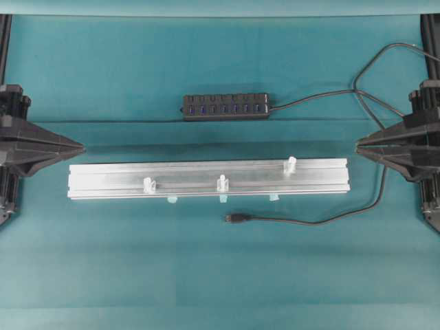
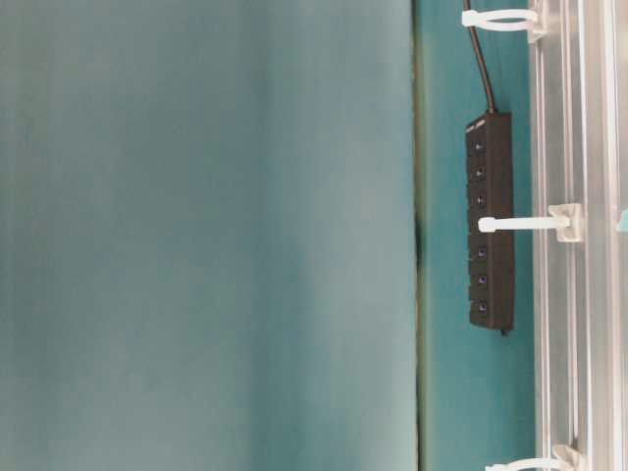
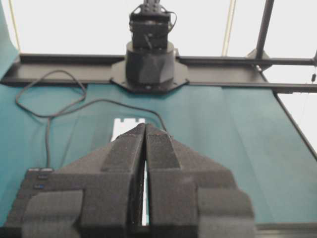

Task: Pass the USB cable through three rings with both arms.

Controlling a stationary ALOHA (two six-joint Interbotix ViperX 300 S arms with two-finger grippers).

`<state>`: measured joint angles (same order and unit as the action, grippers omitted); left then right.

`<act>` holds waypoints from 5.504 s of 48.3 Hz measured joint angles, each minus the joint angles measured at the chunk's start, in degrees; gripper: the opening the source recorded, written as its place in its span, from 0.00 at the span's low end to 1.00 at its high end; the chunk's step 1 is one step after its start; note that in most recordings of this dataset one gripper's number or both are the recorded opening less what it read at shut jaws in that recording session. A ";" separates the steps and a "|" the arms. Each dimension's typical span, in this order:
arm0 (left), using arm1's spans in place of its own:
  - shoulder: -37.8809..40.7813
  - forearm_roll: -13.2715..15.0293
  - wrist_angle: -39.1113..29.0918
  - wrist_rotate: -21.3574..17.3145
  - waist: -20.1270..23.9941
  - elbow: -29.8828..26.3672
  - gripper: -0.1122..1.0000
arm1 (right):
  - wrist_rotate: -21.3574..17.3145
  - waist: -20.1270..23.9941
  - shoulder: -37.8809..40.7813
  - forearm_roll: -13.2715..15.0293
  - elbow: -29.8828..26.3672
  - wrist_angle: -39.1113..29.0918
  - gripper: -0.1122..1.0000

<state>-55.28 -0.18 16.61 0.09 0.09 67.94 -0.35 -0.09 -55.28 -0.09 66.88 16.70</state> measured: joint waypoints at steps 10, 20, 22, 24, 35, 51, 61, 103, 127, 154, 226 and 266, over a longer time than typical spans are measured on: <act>4.75 -0.53 -2.02 0.79 -0.26 -4.22 0.12 | -3.34 2.11 1.93 -3.60 -1.93 -5.71 0.01; 5.45 -0.53 -7.12 1.67 -0.62 -6.15 0.12 | -5.27 2.20 5.80 -3.96 -7.12 -21.09 0.01; 5.45 -0.53 -8.53 2.11 -0.62 -6.50 0.12 | -5.27 2.37 6.94 -3.96 -8.35 -23.91 0.01; 5.45 -0.53 -9.93 2.64 -0.70 -6.94 0.12 | -5.27 2.37 8.09 -3.96 -9.49 -26.10 0.01; 5.89 -0.62 -13.27 7.21 -0.88 -8.61 0.12 | -5.27 2.46 17.23 -3.78 -17.05 -38.67 0.01; 4.75 -0.62 -17.49 8.09 -0.79 -8.70 0.12 | -5.27 2.46 32.43 -3.60 -29.18 -55.55 0.04; 4.57 -0.62 -18.98 8.09 -0.79 -8.70 0.12 | -5.45 2.99 40.43 -3.87 -37.35 -64.42 0.28; 5.36 -0.53 -24.26 7.91 -0.44 -8.70 0.12 | -7.12 4.66 57.39 -2.29 -41.31 -61.79 0.78; 5.54 -0.62 -24.61 7.65 0.26 -8.70 0.12 | -7.12 5.71 60.82 1.05 -39.81 -57.66 0.73; 5.63 -0.62 -24.79 7.56 0.26 -8.70 0.12 | -7.12 5.80 67.50 1.32 -40.08 -53.35 0.72; 5.63 -0.62 -24.61 7.82 0.44 -8.35 0.12 | -7.21 6.68 68.73 1.23 -39.99 -54.32 0.04; 5.45 -0.62 -24.17 7.91 0.44 -8.35 0.12 | -7.21 6.33 67.50 1.23 -40.43 -61.00 0.04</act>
<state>-49.83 -0.79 -7.56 8.00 0.53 59.59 -7.56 6.24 12.22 1.14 26.46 -44.30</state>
